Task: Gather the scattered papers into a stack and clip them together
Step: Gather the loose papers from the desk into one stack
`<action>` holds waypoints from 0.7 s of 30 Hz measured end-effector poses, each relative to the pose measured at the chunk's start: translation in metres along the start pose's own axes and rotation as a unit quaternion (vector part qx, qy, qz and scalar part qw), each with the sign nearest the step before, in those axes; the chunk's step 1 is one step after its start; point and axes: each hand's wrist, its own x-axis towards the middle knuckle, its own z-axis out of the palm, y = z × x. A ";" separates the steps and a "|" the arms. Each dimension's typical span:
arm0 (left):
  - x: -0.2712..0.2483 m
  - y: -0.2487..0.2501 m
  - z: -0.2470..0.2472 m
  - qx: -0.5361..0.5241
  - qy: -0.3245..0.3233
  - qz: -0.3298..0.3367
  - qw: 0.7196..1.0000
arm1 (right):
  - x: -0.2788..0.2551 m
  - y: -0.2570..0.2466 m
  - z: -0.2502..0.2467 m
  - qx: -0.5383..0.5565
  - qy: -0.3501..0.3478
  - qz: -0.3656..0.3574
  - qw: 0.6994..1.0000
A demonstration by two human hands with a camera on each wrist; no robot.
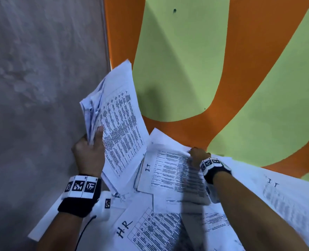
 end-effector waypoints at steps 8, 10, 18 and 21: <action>0.007 -0.017 -0.003 -0.013 0.013 -0.001 1.000 | 0.023 -0.004 0.016 -0.016 -0.011 -0.014 1.000; 0.009 -0.020 -0.002 -0.013 0.020 0.002 1.000 | 0.019 -0.001 0.012 -0.004 0.022 -0.038 0.999; 0.022 -0.026 -0.003 -0.002 0.055 -0.043 0.998 | -0.044 0.061 -0.053 0.246 0.162 -0.098 0.951; 0.031 -0.017 -0.006 -0.039 0.062 -0.064 0.995 | -0.083 0.108 -0.092 0.355 0.174 -0.070 0.916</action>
